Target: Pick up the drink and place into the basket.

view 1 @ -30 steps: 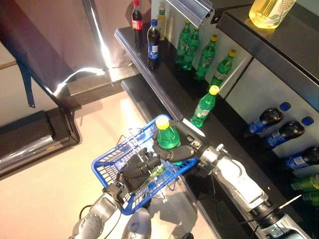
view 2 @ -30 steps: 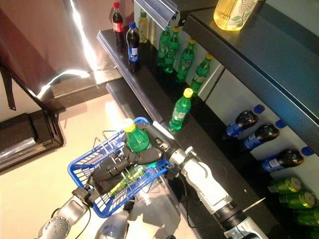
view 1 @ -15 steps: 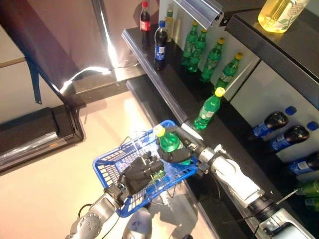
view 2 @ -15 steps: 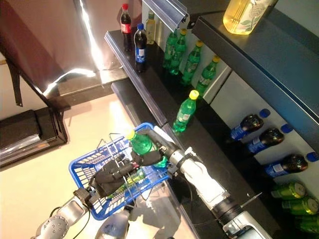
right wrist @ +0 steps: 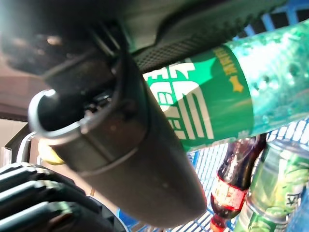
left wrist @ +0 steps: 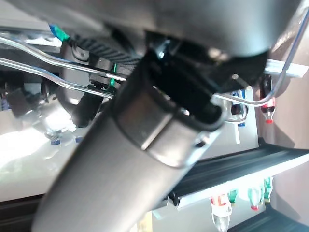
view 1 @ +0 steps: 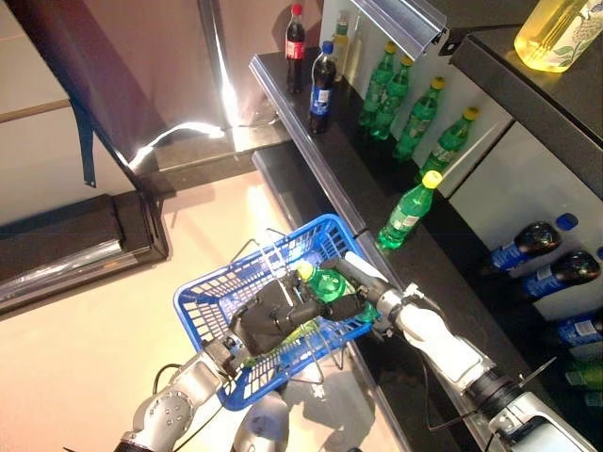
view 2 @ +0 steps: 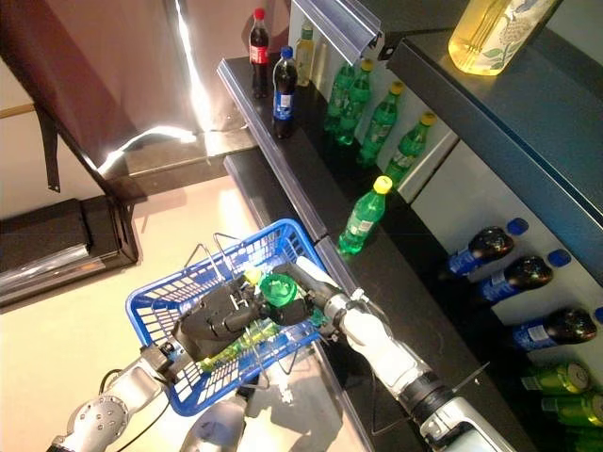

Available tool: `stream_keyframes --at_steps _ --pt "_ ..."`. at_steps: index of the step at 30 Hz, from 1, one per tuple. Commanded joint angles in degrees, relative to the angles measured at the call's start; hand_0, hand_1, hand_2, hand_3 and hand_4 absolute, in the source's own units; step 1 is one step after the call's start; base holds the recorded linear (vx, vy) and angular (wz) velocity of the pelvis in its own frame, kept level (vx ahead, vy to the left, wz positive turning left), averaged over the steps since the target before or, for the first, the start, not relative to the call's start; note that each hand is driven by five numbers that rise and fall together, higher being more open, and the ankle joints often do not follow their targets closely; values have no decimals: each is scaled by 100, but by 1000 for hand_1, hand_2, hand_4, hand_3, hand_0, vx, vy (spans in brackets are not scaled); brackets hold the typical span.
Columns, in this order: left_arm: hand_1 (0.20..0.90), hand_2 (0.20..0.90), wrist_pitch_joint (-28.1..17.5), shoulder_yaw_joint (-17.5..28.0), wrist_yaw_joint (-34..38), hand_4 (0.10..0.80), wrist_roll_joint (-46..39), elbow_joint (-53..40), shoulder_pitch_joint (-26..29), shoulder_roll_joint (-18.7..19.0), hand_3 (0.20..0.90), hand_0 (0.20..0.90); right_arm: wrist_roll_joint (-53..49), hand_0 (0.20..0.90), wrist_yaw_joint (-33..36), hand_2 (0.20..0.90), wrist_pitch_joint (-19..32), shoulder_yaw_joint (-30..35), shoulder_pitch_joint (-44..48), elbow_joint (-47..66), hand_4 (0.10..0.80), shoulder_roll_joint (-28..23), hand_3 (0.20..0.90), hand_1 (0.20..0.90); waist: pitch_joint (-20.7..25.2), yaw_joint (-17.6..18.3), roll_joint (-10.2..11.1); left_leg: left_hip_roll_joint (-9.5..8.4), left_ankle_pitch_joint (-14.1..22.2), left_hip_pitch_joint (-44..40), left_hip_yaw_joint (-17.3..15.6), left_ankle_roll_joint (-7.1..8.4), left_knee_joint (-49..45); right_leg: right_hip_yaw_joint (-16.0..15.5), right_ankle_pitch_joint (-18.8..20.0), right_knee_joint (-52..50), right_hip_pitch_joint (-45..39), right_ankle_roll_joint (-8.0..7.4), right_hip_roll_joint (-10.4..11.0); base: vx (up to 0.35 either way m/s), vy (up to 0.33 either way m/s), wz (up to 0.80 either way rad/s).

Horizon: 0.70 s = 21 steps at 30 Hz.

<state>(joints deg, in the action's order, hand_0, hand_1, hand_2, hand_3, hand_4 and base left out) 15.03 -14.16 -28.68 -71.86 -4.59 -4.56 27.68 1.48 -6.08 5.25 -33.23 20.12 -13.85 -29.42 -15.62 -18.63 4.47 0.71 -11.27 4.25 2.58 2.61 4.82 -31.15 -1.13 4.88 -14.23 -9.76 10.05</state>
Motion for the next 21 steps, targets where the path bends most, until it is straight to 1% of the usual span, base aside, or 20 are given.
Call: stream_keyframes --at_steps 1,7,12,21 --pt "300 300 -559 -310 -1836 100 -524 -2143 1502 -663 200 300 101 300 307 300 494 -368 1020 234 100 43 200 300 1143 17 -65 102 541 -448 -37 170 18 -107 202 -231 95 186 -120 0 0 0" --pt "300 300 -555 -386 -1918 100 -390 -2354 1650 -640 200 300 283 300 233 300 515 -546 1104 380 100 94 200 300 1149 23 -87 104 528 -442 -18 184 18 -100 189 -243 91 182 -120 0 0 0" --pt "300 300 -551 -453 -1938 100 -344 -2407 1755 -658 200 300 378 300 130 300 420 -678 1242 476 100 157 200 300 1163 25 -101 91 519 -426 -7 189 18 -83 178 -242 94 183 -121 0 0 0" --pt "300 300 -622 -520 -2010 100 -104 -2480 1872 -646 200 300 577 300 22 300 382 -902 1325 359 100 273 200 300 1198 9 -118 92 502 -408 -4 202 18 -100 165 -252 94 178 -114 0 0 0"
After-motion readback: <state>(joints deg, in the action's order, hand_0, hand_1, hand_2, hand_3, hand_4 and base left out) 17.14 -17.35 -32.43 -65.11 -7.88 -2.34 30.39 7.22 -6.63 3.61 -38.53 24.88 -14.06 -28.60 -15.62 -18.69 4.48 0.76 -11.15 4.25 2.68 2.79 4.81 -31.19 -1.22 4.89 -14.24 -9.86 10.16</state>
